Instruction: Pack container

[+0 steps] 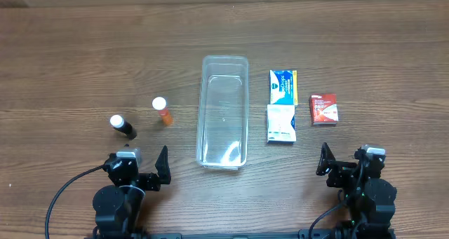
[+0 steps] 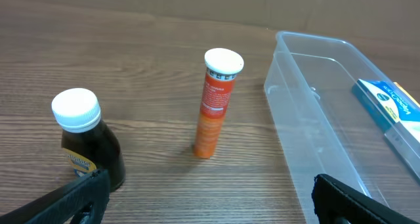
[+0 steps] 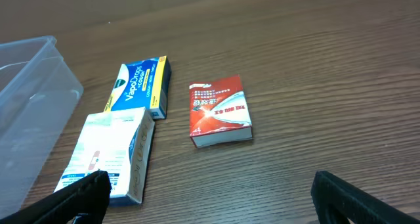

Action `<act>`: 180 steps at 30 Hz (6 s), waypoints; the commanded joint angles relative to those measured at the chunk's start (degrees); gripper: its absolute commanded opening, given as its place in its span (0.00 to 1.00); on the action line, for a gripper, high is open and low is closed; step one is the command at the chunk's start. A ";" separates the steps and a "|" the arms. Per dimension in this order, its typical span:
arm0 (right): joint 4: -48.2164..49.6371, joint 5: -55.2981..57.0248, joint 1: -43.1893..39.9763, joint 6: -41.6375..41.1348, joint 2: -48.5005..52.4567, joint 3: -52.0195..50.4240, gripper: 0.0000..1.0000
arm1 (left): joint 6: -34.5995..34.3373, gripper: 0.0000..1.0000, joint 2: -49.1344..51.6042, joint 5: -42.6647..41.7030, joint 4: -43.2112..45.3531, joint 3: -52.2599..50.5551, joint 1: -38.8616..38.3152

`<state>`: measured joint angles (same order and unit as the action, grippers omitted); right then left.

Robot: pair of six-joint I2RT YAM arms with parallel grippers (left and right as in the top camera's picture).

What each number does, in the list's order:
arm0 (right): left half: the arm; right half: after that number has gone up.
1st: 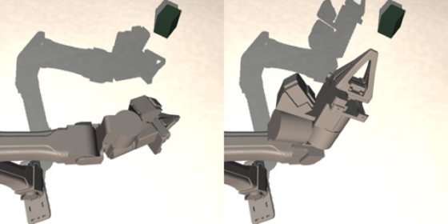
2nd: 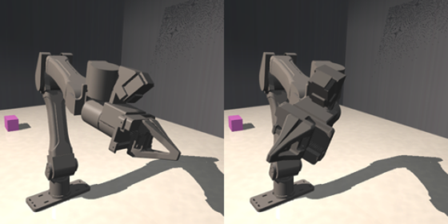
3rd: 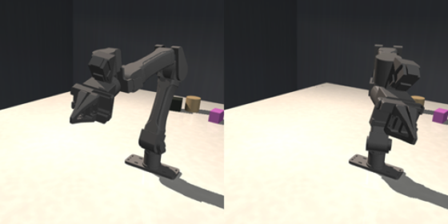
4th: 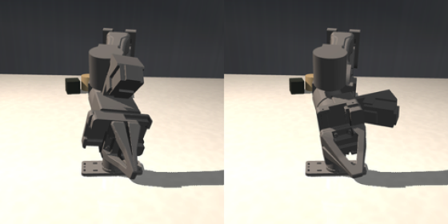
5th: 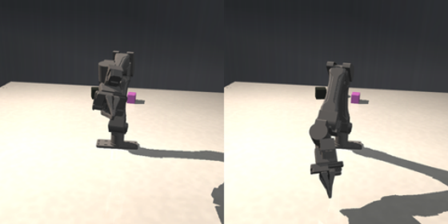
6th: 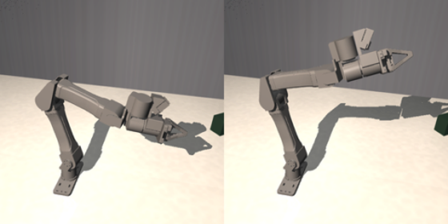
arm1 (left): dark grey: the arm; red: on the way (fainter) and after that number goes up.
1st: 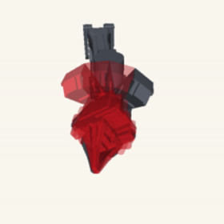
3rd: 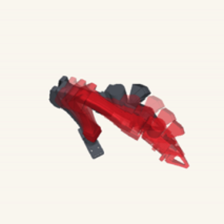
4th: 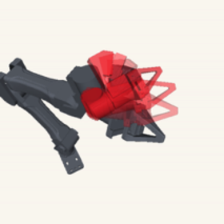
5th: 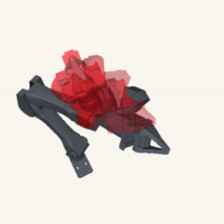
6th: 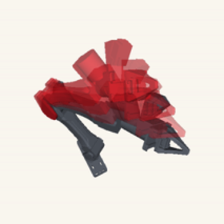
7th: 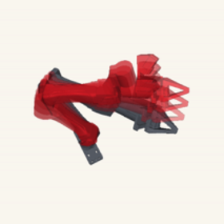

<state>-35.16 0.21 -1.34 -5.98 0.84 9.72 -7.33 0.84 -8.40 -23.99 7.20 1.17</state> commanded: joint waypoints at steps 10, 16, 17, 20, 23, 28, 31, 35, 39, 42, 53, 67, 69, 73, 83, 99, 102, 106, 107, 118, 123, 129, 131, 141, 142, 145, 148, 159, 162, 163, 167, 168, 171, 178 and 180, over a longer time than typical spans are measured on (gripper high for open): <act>0.39 -0.26 0.15 0.22 -0.68 -0.87 1.00 | -0.57 1.00 -0.55 -0.44 0.26 -0.28 0.35; 0.39 -0.26 0.15 0.24 -0.68 -0.87 1.00 | -0.57 1.00 -0.52 -0.44 0.28 -0.28 0.35; 0.39 -0.26 0.15 0.24 -0.68 -0.87 1.00 | -0.57 1.00 -0.55 -0.44 0.26 -0.28 0.35; 0.39 -0.26 0.15 0.24 -0.68 -0.87 1.00 | -0.57 1.00 -0.55 -0.44 0.26 -0.28 0.35; 0.39 -0.26 0.15 0.24 -0.68 -0.87 1.00 | -0.57 1.00 -0.55 -0.44 0.28 -0.28 0.35; 0.39 -0.26 0.15 0.22 -0.68 -0.87 1.00 | -0.57 1.00 -0.55 -0.44 0.26 -0.28 0.35; 0.39 -0.26 0.15 0.24 -0.68 -0.87 1.00 | -0.57 1.00 -0.55 -0.44 0.26 -0.28 0.35; 0.39 -0.26 0.15 0.22 -0.68 -0.87 1.00 | -0.57 1.00 -0.55 -0.44 0.26 -0.28 0.35; 0.39 -0.26 0.15 0.24 -0.68 -0.87 1.00 | -0.57 1.00 -0.52 -0.44 0.26 -0.28 0.35; 0.39 -0.26 0.15 0.24 -0.68 -0.87 1.00 | -0.57 1.00 -0.55 -0.44 0.26 -0.28 0.35; 0.37 -0.26 0.15 0.24 -0.68 -0.87 1.00 | -0.57 1.00 -0.55 -0.44 0.26 -0.28 0.35; 4.24 -1.68 0.17 -0.87 -0.68 -0.87 1.00 | -0.57 1.00 -0.55 -0.44 0.26 -0.28 0.35; 8.41 -5.97 0.17 -2.97 -0.68 -0.87 1.00 | -0.57 1.00 -0.55 -0.44 0.26 -0.28 0.35; 15.87 -17.86 0.15 -8.04 -0.66 0.96 1.00 | -0.57 1.00 -0.55 -0.44 0.26 -0.28 0.35; 7.21 -16.68 0.15 -10.10 21.53 26.84 1.00 | -0.57 1.00 -0.55 -0.44 0.28 -0.28 0.35; -20.26 -20.22 6.08 -6.29 87.30 84.50 1.00 | -0.57 1.00 -0.55 -0.44 0.26 -0.28 0.35; -20.02 -11.23 9.55 -8.96 93.79 84.76 1.00 | -0.57 1.00 -0.55 -0.44 0.26 -0.28 0.35; -20.06 -2.43 12.55 -11.98 103.25 84.76 1.00 | -0.57 1.00 -0.55 -0.44 0.26 -0.28 0.35; -20.11 -0.46 12.63 -12.85 105.39 84.76 1.00 | -0.57 1.00 -0.55 -0.44 0.26 -0.28 0.35; -18.23 -2.25 12.15 -12.02 119.21 84.74 1.00 | -0.57 1.00 -0.55 -0.44 0.26 -0.28 0.35; -17.16 -5.05 12.33 -11.61 120.08 84.24 1.00 | -0.57 1.00 -0.55 -0.44 0.26 -0.28 0.35; -17.18 -5.51 12.66 -11.41 121.20 83.97 1.00 | -0.57 1.00 -0.55 -0.44 0.26 -0.28 0.35; -17.51 -5.99 12.66 -11.43 122.22 83.80 1.00 | -0.57 1.00 -0.55 -0.44 0.26 -0.28 0.35; -15.82 -2.36 14.43 -11.41 123.93 81.46 1.00 | -0.57 1.00 -0.55 -0.44 0.28 -0.28 0.35; -15.87 -1.53 14.58 -11.43 123.93 81.46 0.97 | -0.57 1.00 -0.55 -0.44 0.26 -0.28 0.35; -16.31 0.76 14.84 -12.35 123.93 81.46 0.81 | -0.57 1.00 -0.55 -0.44 0.26 -0.28 0.35; -17.40 2.16 14.84 -12.33 123.89 81.61 0.74 | -0.57 1.00 -0.55 -0.44 0.26 -0.28 0.35; -36.87 6.19 17.11 -12.31 117.74 98.53 0.71 | -0.57 1.00 -0.55 -0.44 0.26 -0.28 0.35; -40.30 6.14 20.04 -12.44 114.12 102.79 0.71 | -0.57 1.00 -0.55 -0.44 0.26 -0.28 0.35; -40.39 6.16 21.18 -12.87 112.98 103.14 0.71 | -0.57 1.00 -0.55 -0.44 0.26 -0.28 0.35; -39.98 5.68 27.36 -16.52 110.44 103.19 0.71 | -0.57 1.00 -0.55 -0.44 0.26 -0.28 0.35; -39.87 5.66 28.65 -17.40 110.44 103.19 0.71 | -0.57 1.00 -0.55 -0.44 0.26 -0.28 0.35; -36.94 5.75 33.44 -20.70 110.75 101.72 0.71 | -0.57 1.00 -0.55 -0.44 0.28 -0.28 0.35; -24.92 5.73 37.75 -31.21 115.23 95.82 0.71 | -0.57 1.00 -0.55 -0.44 0.26 -0.28 0.35; -22.77 5.73 37.70 -31.12 117.24 95.51 0.71 | -0.57 1.00 -0.55 -0.44 0.26 -0.28 0.35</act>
<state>-60.25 5.32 36.95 -32.97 114.59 106.41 -7.33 0.86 -8.40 -23.97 7.16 1.17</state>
